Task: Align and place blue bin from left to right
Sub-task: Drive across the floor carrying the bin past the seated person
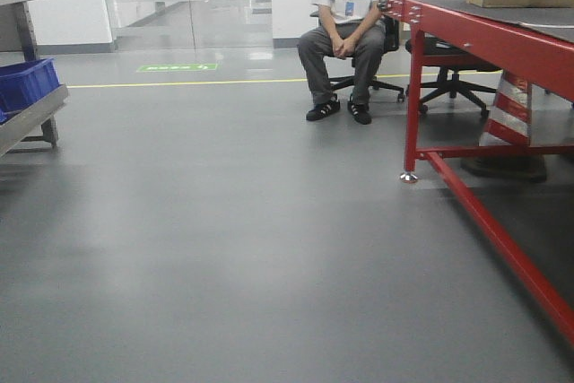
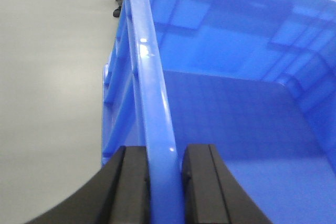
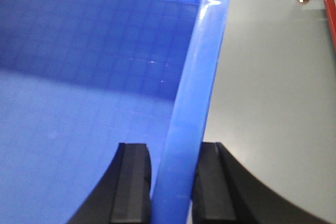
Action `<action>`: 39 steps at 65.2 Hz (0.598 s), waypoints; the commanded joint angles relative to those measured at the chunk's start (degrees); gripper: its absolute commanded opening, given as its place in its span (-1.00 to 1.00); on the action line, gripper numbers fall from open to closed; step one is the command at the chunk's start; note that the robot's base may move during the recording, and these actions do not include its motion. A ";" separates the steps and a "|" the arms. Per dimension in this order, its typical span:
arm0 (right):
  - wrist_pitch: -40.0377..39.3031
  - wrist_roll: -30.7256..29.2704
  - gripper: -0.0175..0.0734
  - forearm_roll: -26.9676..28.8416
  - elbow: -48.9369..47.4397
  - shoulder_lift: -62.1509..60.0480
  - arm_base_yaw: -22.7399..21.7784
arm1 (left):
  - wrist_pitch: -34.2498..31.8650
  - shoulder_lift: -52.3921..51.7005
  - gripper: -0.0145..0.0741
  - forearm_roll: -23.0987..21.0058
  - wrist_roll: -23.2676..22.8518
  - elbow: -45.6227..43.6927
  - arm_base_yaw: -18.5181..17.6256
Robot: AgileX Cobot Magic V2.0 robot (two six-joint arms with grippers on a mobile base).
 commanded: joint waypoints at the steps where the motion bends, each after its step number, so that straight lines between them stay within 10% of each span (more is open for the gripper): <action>1: -5.08 -2.36 -0.77 -0.03 -0.93 -1.43 0.20 | -6.38 -0.89 -0.92 -1.28 0.84 -0.94 -0.30; 39: -5.08 -2.36 -0.77 -0.03 -0.93 -1.43 0.20 | -6.36 -0.89 -0.92 -1.41 0.84 -0.94 -0.30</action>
